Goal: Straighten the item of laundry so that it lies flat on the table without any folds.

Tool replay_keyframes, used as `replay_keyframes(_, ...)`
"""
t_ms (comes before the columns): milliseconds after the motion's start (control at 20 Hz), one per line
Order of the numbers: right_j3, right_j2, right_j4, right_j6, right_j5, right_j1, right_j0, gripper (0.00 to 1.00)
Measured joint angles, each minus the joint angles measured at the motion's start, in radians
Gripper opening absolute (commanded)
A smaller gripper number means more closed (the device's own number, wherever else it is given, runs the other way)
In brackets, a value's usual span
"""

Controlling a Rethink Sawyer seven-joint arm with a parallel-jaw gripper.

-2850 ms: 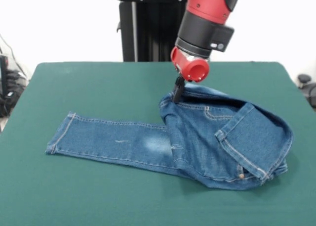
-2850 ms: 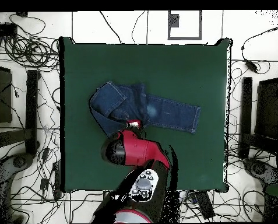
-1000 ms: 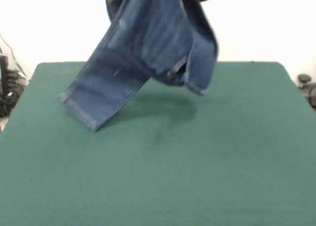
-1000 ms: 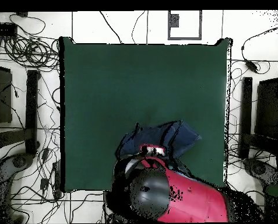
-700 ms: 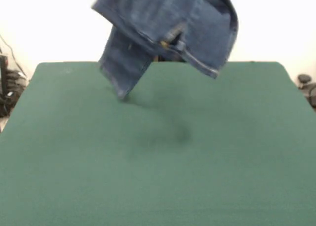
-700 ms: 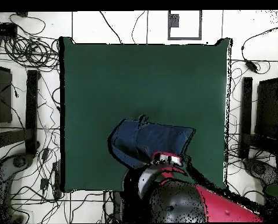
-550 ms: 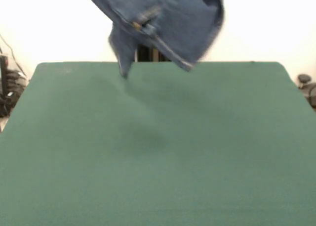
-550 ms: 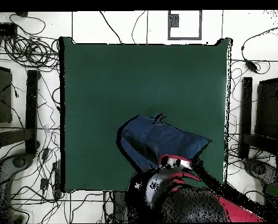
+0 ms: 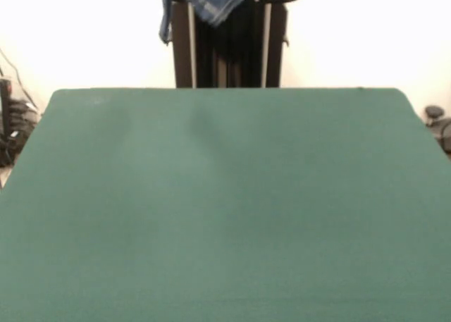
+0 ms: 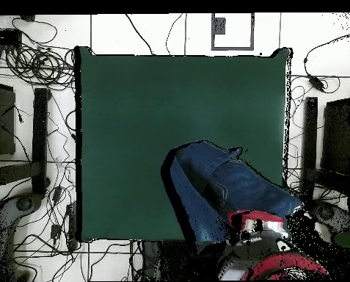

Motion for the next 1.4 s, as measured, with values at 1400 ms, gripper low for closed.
replay_keyframes(1400,-0.186,0.062,0.001,-0.014,0.192,-0.061,-0.004,0.00)
